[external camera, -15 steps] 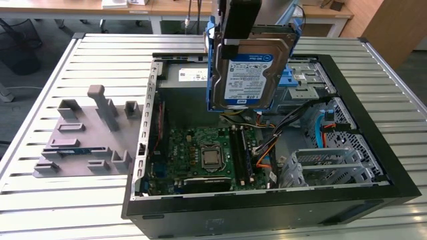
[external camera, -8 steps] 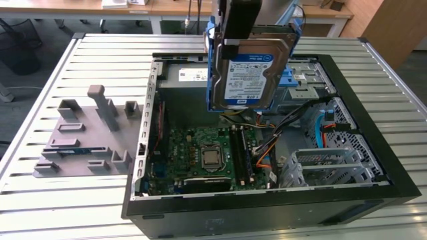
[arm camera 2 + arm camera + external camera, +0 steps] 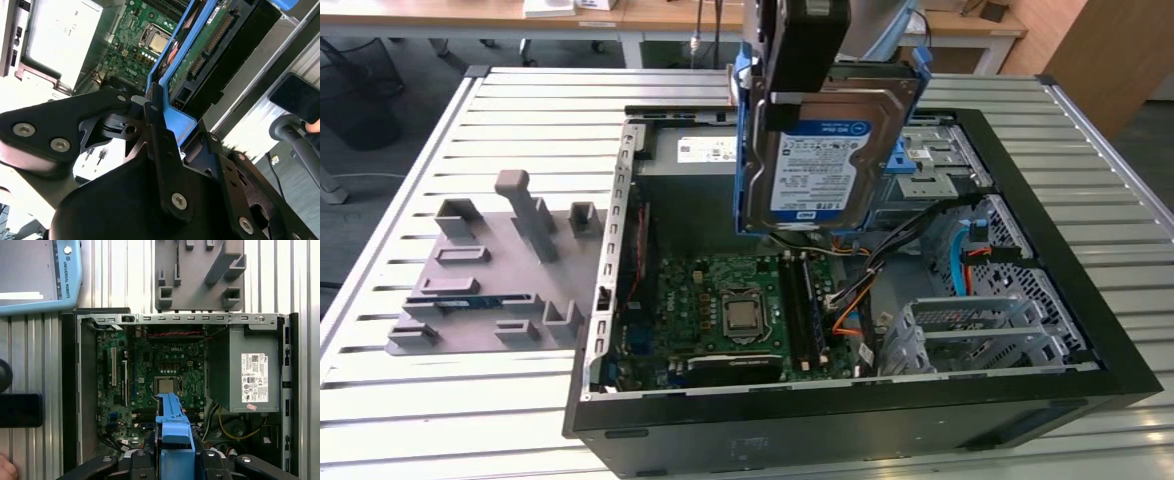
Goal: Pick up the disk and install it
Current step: 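Insert the disk into the insertion slot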
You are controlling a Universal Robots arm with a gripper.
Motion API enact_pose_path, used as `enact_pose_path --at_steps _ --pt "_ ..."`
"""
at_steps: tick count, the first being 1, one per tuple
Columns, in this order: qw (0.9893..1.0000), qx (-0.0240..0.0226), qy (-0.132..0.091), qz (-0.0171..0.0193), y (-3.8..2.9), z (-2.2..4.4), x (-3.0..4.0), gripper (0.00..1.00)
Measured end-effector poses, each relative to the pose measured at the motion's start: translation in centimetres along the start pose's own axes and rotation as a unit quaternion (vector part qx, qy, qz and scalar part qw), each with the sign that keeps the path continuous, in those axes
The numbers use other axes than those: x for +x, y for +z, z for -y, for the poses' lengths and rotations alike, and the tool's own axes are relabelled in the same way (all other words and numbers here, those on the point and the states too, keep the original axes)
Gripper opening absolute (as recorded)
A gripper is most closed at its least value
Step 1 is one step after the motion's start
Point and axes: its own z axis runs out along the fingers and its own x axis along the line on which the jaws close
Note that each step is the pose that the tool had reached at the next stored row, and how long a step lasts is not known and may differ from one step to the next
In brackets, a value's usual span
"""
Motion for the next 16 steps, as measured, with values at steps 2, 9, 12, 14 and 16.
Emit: enact_pose_path --at_steps 2,9,12,14,16 --pt "1.0 0.0 0.0 0.0001 0.01 0.01 0.52 0.36" --pt "1.0 0.0 0.0 0.0 0.1 0.07 2.65 0.36" --pt "1.0 0.0 0.0 0.0001 0.12 0.52 2.75 0.36" --pt "1.0 0.0 0.0 0.0 0.11 1.22 2.75 0.36" --pt "1.0 -0.0002 0.0 0.0 0.12 2.16 2.74 0.36"
